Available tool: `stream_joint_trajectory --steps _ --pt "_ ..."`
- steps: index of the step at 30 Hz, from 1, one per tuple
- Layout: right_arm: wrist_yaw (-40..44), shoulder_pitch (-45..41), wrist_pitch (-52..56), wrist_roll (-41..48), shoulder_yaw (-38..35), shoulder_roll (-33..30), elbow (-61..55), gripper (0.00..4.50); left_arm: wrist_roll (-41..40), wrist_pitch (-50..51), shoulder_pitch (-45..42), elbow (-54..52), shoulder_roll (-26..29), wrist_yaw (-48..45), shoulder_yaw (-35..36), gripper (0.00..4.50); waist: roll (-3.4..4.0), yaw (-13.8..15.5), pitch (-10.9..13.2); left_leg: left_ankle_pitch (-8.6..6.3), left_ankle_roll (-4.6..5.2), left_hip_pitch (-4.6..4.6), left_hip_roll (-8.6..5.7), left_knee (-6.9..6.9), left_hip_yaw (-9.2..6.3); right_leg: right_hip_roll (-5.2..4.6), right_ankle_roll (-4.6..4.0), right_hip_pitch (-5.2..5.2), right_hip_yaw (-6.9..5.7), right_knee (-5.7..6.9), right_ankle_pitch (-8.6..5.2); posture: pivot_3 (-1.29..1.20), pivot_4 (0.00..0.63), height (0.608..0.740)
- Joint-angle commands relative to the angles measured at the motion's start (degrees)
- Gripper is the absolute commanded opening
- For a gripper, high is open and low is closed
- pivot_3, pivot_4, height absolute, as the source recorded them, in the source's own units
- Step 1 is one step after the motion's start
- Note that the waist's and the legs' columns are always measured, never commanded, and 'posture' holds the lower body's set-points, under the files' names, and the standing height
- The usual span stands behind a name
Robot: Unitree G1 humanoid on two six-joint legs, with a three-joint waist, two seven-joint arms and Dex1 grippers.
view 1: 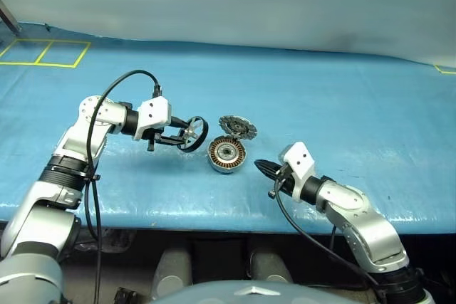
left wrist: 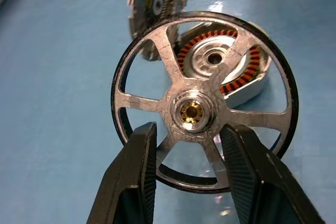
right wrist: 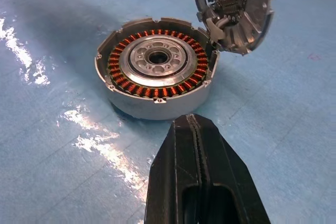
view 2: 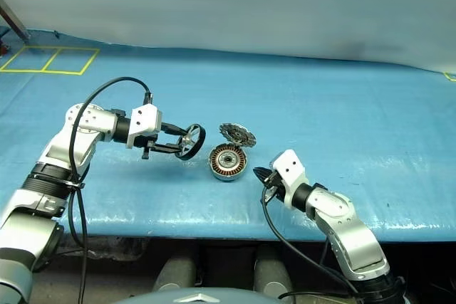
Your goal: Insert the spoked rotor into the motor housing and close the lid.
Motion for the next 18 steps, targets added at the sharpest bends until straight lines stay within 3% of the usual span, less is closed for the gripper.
stream_joint_trajectory --steps 1,11,18 --pt "0.1 0.6 -2.4 0.5 -1.5 0.5 -0.5 0.0 -1.6 4.3 -2.0 -2.1 -0.1 -2.6 1.1 1.55 0.0 0.0 0.0 0.0 0.0 0.01 0.0 0.0 0.0 0.0 0.03 0.01 0.0 0.0 -0.02 0.0 0.15 0.74" --pt "0.2 3.9 -6.3 0.6 -1.4 2.3 -0.2 0.0 3.1 -0.2 -5.6 4.7 -8.2 0.2 -0.2 1.55 0.0 0.4 0.0 0.0 0.0 -0.01 -0.01 -0.02 -0.02 0.02 0.07 -0.01 0.01 -0.02 -0.06 0.0 0.15 0.74" --pt "2.5 5.5 -14.7 2.9 -3.5 5.6 3.8 0.0 5.2 -2.8 -7.1 8.1 -10.4 -1.8 -1.5 1.55 0.0 0.3 0.0 0.0 0.0 -0.01 0.0 -0.03 -0.04 0.04 0.06 -0.01 0.01 -0.04 -0.06 0.0 0.15 0.74"
